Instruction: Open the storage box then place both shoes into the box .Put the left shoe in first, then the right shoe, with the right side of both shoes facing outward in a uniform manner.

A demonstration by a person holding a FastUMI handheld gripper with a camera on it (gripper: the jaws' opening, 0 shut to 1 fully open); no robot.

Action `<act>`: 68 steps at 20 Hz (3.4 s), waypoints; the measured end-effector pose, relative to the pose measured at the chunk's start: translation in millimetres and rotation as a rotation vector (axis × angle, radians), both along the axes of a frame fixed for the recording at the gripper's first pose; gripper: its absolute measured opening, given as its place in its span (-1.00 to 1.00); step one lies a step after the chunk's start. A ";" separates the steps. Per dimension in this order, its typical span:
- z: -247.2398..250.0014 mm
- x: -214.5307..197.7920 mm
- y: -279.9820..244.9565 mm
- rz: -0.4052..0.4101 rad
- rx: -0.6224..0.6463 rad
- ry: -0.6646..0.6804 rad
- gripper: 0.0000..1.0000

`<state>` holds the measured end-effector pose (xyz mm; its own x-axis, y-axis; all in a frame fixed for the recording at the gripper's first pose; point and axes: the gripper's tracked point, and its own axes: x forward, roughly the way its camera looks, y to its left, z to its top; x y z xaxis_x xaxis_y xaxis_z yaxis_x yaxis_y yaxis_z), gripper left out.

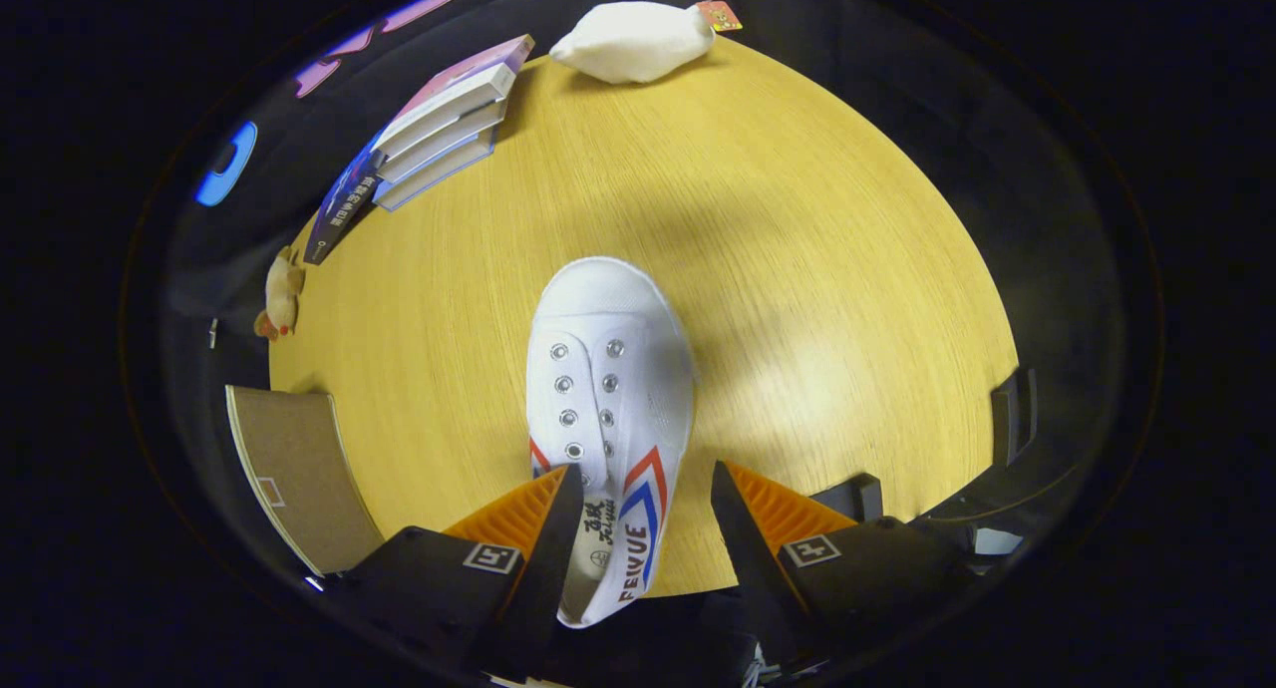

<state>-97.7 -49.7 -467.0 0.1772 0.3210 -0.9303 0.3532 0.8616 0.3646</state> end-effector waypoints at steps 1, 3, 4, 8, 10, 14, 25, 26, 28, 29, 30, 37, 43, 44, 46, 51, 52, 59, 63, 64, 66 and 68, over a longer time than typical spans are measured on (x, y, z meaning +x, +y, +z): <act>-1.4 1.4 5.8 0.004 0.026 -0.009 0.55; -9.6 -3.5 2.9 0.044 0.013 -0.007 0.23; -10.9 -2.6 3.4 0.049 0.012 -0.019 0.05; -3.9 -0.4 -0.8 -0.059 0.041 -0.004 -0.72; 4.9 -2.9 1.2 -0.066 0.039 -0.011 -0.75; 50.2 1.4 15.6 -0.057 0.068 -0.063 -0.76; 240.4 66.1 140.9 0.012 0.273 -0.311 -0.76; 254.2 68.7 154.9 0.024 0.289 -0.325 -0.77; 279.1 73.2 184.2 0.051 0.321 -0.344 -0.76; 291.3 74.9 201.0 0.068 0.336 -0.351 -0.76; 297.2 74.4 214.9 0.084 0.348 -0.355 -0.76; 296.9 61.3 322.5 0.213 0.351 -0.271 -0.76; 256.5 36.6 386.1 0.307 0.315 -0.154 -0.76; 248.6 33.3 389.6 0.316 0.292 -0.135 -0.76; 232.7 30.9 392.5 0.335 0.250 -0.110 -0.76; 225.2 30.0 396.9 0.331 0.223 -0.092 -0.52; 229.5 30.5 399.8 0.321 0.234 -0.105 -0.37; 241.5 38.0 404.2 0.325 0.258 -0.173 0.85; 253.4 39.3 401.6 0.323 0.278 -0.229 0.95; 257.3 43.0 399.6 0.315 0.283 -0.257 0.95; 268.8 49.5 394.6 0.306 0.288 -0.325 0.95; 276.6 58.6 381.8 0.298 0.263 -0.395 0.98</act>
<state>-39.1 332.0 -190.4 0.3618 0.6231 -0.6934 -0.0986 0.7652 0.6362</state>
